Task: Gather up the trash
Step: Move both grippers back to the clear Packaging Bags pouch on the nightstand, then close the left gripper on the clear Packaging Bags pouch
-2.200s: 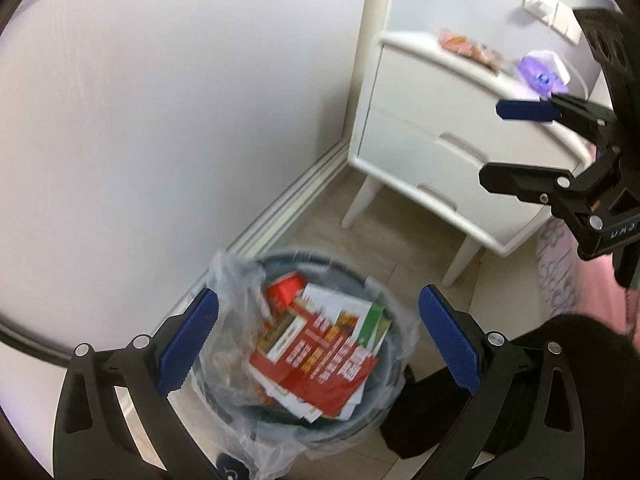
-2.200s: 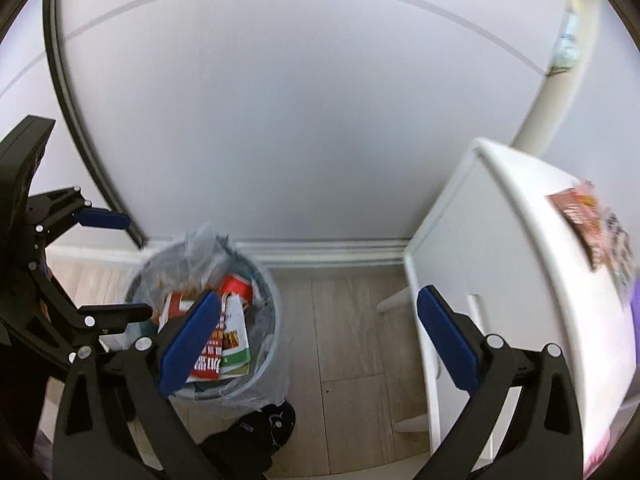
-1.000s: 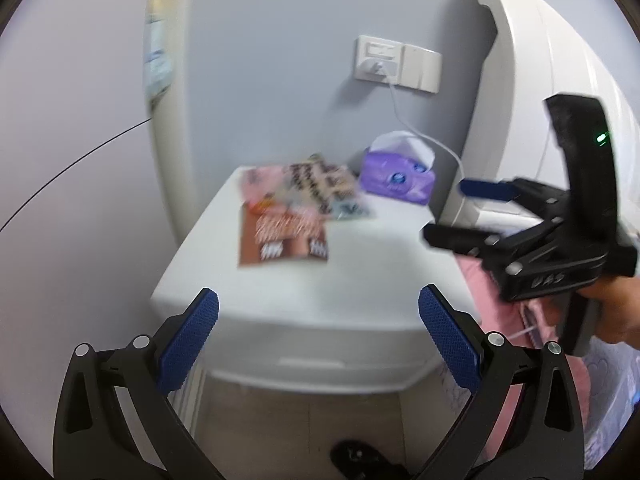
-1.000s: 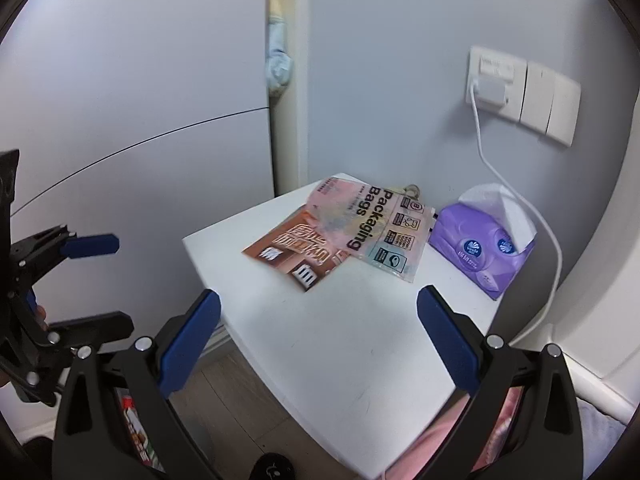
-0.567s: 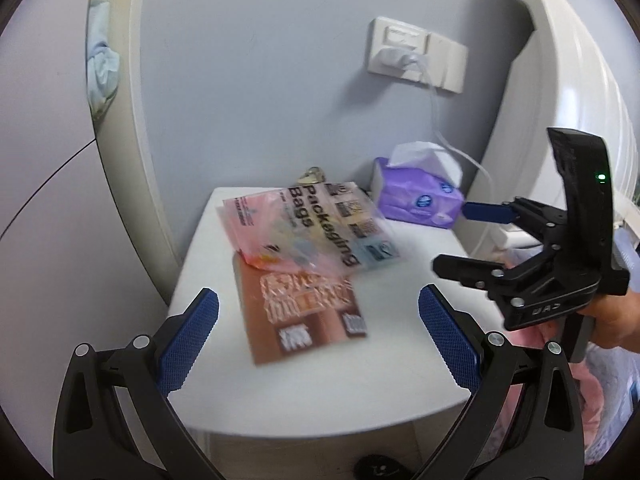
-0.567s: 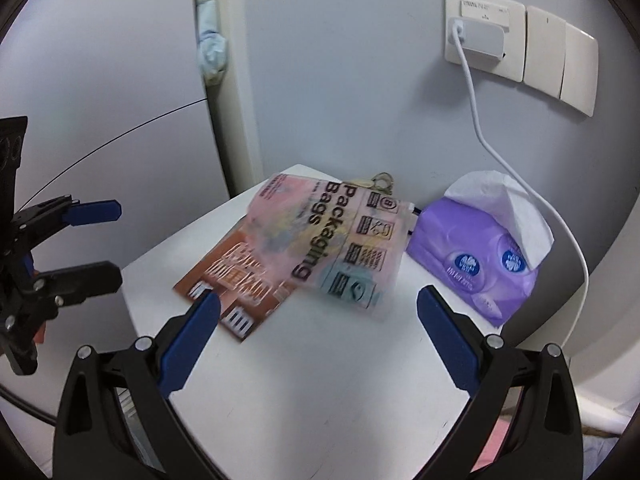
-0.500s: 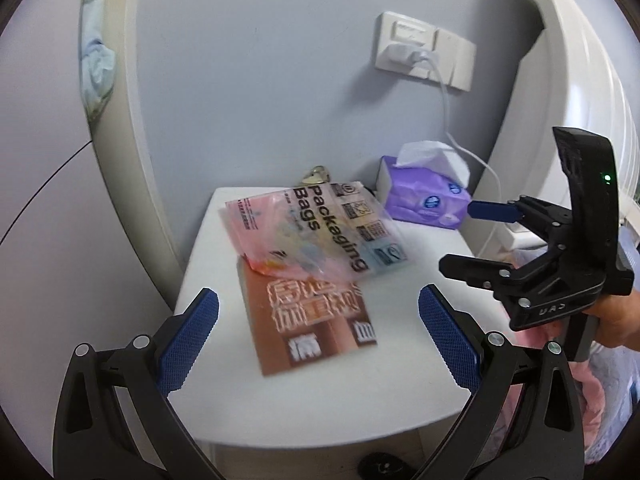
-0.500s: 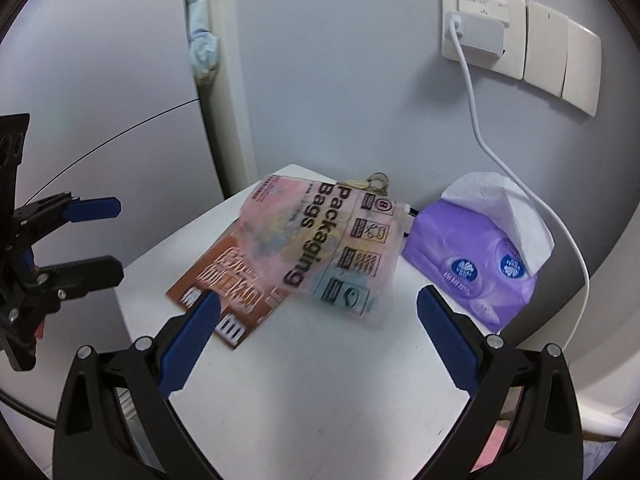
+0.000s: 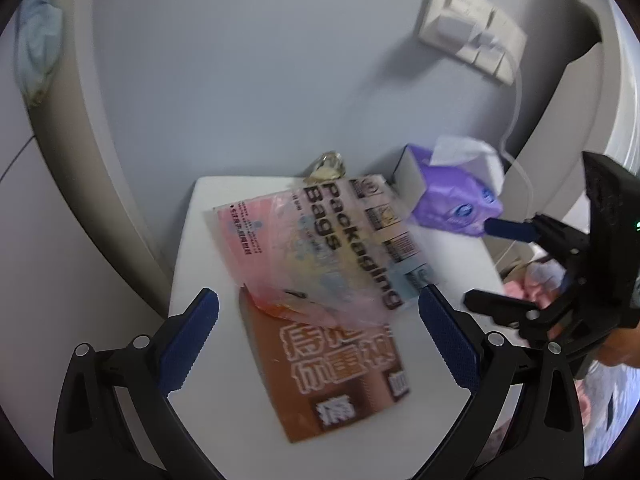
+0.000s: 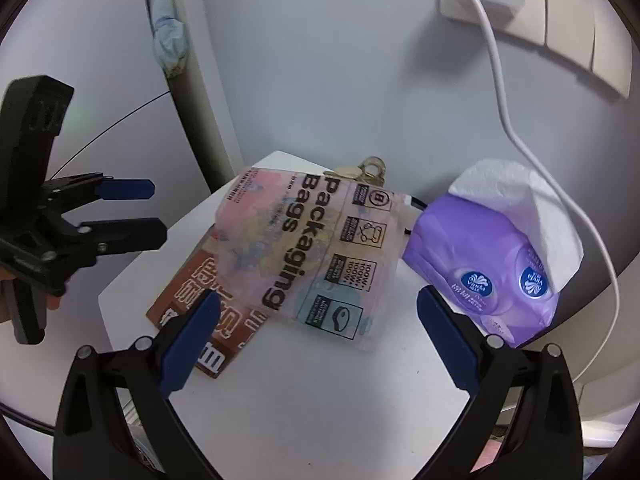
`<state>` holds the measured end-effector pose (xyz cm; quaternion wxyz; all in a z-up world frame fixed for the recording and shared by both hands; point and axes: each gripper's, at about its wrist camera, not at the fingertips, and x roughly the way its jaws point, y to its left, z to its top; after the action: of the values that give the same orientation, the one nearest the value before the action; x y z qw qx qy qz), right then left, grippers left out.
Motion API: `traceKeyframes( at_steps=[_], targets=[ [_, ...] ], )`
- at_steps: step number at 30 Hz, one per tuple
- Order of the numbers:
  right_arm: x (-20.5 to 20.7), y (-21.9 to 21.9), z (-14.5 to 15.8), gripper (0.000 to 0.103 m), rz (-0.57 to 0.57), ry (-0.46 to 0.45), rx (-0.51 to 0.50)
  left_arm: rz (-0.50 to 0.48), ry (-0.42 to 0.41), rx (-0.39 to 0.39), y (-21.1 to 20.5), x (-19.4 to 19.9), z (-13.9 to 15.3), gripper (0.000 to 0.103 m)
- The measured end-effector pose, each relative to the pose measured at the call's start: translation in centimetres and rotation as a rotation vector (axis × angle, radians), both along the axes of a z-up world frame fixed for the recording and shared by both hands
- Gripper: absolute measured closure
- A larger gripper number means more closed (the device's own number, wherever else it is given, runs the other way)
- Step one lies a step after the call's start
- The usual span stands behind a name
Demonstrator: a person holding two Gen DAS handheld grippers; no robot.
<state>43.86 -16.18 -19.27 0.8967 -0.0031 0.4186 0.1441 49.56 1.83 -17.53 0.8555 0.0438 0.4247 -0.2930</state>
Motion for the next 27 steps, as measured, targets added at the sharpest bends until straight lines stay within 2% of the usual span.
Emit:
traceKeyframes(
  at_steps=[3, 10, 19, 27],
  targets=[
    [0.7, -0.5, -0.7, 0.007, -0.028, 0.019, 0.021, -0.029, 0.024, 0.023, -0.4, 1.4, -1.3, 0.006],
    [2.8, -1.2, -2.4, 0.007, -0.081, 0.071, 0.073, -0.028, 0.087, -0.032, -0.3, 4.5, -3.0, 0.006],
    [5.4, -1.1, -3.8, 0.007, -0.1, 0.101, 0.073, -0.06, 0.136, -0.045, -0.8, 6.9, -4.4, 0.006],
    [6.2, -1.1, -4.6, 0.007, -0.116, 0.115, 0.073, -0.036, 0.163, -0.079, -0.2, 8.2, -5.2, 0.006]
  ],
)
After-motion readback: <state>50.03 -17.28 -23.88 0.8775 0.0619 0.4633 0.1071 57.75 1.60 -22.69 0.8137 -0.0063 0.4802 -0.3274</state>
